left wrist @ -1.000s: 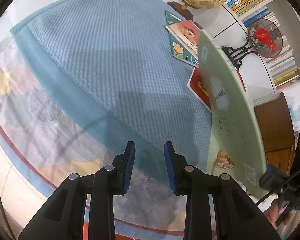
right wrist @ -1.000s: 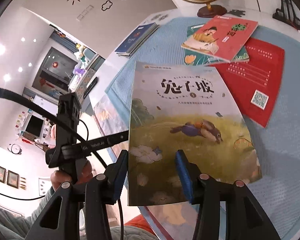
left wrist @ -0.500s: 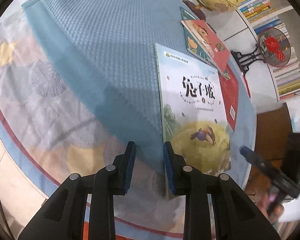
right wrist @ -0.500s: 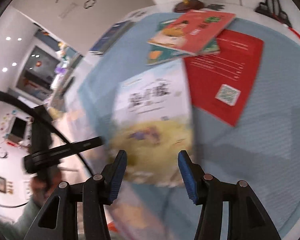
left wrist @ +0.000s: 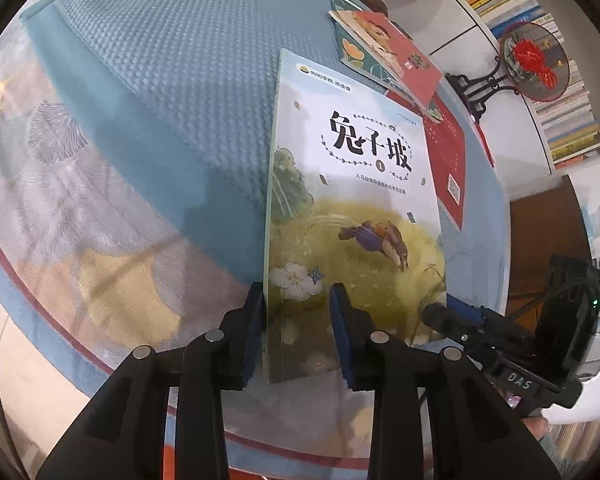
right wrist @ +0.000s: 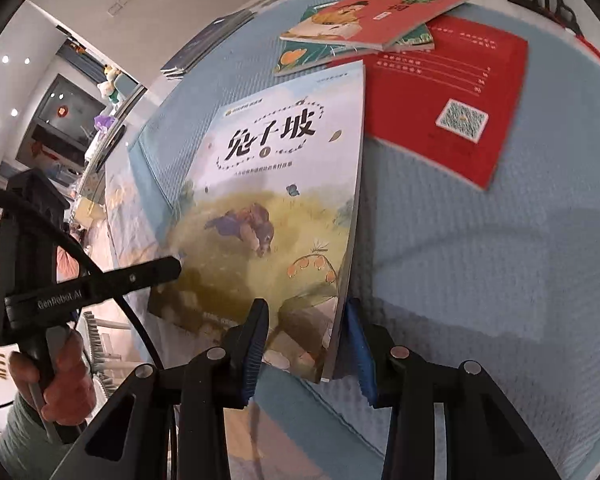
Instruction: Organize books
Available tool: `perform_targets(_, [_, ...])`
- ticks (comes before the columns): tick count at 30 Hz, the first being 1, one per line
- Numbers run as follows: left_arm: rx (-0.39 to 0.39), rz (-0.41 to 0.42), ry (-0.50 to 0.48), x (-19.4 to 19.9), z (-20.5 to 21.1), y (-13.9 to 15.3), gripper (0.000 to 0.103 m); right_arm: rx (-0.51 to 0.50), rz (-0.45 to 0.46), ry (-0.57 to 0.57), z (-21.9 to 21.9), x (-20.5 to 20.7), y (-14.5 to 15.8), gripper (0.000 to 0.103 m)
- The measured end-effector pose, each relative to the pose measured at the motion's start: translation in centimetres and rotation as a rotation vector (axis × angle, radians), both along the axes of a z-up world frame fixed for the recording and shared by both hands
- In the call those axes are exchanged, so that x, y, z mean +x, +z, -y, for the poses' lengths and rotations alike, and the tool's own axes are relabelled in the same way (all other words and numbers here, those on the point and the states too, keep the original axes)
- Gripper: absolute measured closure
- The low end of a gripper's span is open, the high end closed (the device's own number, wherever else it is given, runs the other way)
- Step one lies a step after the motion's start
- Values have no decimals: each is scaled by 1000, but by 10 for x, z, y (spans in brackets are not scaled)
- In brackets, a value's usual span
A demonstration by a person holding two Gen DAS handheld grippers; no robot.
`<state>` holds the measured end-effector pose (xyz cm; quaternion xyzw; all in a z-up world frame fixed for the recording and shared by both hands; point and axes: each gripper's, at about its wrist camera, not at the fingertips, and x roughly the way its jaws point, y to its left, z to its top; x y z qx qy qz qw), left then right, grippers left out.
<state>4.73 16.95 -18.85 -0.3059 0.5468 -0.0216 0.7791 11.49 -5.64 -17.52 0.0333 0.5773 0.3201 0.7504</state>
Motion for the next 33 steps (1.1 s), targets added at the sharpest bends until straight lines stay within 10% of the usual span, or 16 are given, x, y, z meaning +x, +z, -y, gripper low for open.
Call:
perform_targets(6, [-219,181,-26,-10,-5,42,75,46,-36,-21,9,2,-2,64])
perform_targets(12, [-14,111,-57,2,15,32,88,101,-73,-59,17,4,-4,64])
perform_targets(17, [-100,59,-31,7,30,2,95,88,-74,-62,17,3,-2,64])
perform_targets(23, [-391,100,13,15,25,6,95,118,-149,-78,22,14,5,55])
perform_targets(26, [-523,124,30,21,18,8,95,239,-215,-129,38,21,3,43])
perform_targets(33, [-665,101,50,19,14,0,95,560,-412,-199,41,37,-25,50])
